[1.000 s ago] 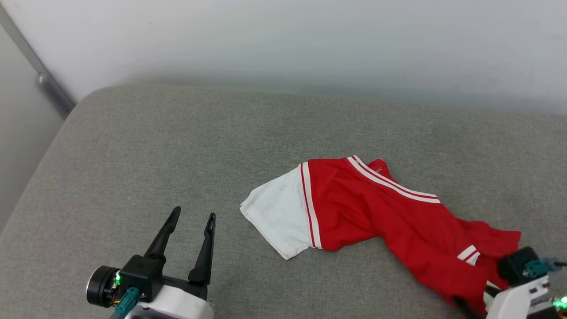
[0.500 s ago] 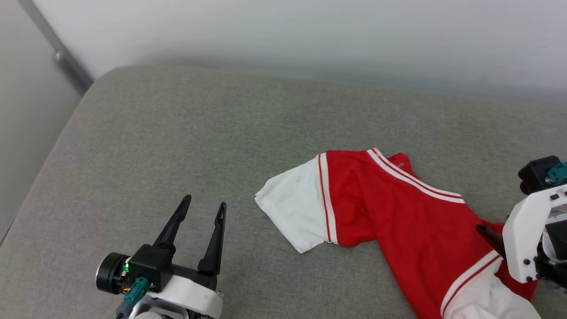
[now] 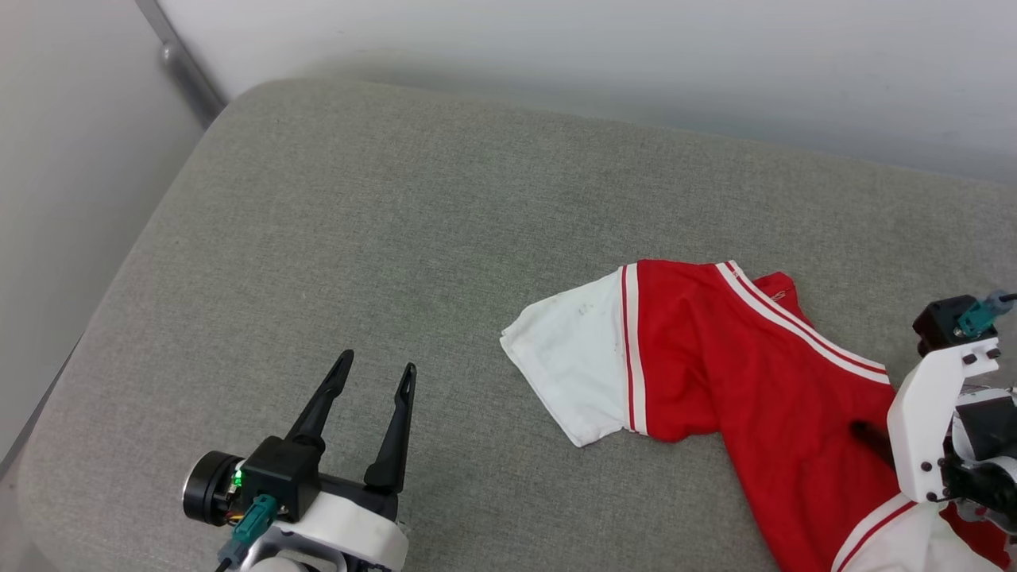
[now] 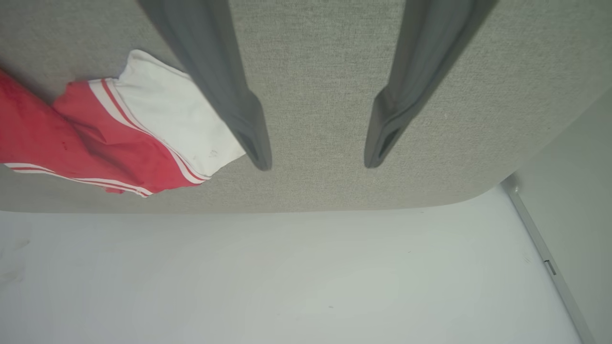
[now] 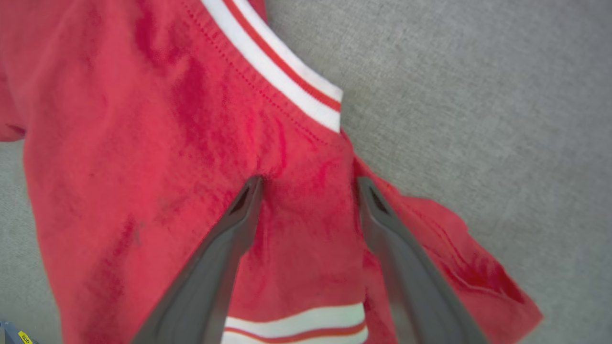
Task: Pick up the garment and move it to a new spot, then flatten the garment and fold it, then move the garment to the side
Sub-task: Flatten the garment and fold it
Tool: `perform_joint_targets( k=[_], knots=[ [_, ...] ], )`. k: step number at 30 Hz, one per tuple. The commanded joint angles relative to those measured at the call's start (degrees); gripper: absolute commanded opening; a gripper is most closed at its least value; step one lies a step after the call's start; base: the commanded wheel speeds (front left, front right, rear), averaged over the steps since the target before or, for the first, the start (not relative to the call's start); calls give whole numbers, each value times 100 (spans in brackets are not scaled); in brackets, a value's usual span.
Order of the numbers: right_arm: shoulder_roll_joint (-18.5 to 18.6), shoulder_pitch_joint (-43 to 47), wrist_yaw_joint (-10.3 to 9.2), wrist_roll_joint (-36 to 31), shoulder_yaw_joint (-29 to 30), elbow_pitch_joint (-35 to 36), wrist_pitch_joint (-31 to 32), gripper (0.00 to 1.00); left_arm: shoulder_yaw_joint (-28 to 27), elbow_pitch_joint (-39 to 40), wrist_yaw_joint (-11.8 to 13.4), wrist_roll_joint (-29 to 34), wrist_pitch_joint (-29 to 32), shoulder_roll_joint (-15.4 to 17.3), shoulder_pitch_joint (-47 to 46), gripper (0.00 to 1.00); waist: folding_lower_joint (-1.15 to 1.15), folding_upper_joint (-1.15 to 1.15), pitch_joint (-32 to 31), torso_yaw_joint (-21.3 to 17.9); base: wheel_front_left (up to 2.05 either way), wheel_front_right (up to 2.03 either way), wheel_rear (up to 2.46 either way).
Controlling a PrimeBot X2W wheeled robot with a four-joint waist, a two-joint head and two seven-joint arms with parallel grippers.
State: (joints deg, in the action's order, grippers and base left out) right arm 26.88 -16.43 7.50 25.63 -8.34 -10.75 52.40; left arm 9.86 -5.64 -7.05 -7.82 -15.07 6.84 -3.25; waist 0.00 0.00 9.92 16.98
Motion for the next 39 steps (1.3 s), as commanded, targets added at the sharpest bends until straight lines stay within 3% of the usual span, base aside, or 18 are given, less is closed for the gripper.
perform_joint_targets(
  k=[1,2,3,14,26,31,35,39],
  knots=[
    [9,-62,-2,24,-50,-39,-49,99,1,-8,-15,8,-15,-9,-59,100,0,0,11,7,0,0,0],
    [32,-75,-2,42,-94,-50,-85,22,3,-15,-18,16,-15,-13,-63,100,0,0,16,9,0,0,0],
    [61,-86,-2,49,-138,-53,-146,0,6,-23,-20,23,-15,-19,-67,100,0,0,14,9,0,0,0],
    [247,190,-2,332,-366,539,-544,0,-91,-100,-24,53,-15,20,140,100,0,0,-416,-276,0,0,0],
    [577,384,-2,356,20,2285,-69,0,-268,-21,33,40,-15,-31,403,100,0,0,-699,-606,0,0,0],
    [913,-126,-2,82,36,2262,-101,0,-310,8,28,51,-15,-53,398,100,0,0,-672,-717,0,0,0],
    [1239,-555,-3,-337,-219,2085,-491,0,-312,36,17,56,-15,-92,291,100,0,0,-619,-761,0,0,0],
    [1344,-372,-3,-564,-511,2015,-859,0,-333,48,15,53,-15,-129,291,100,0,0,-567,-833,0,0,0]
  ],
)
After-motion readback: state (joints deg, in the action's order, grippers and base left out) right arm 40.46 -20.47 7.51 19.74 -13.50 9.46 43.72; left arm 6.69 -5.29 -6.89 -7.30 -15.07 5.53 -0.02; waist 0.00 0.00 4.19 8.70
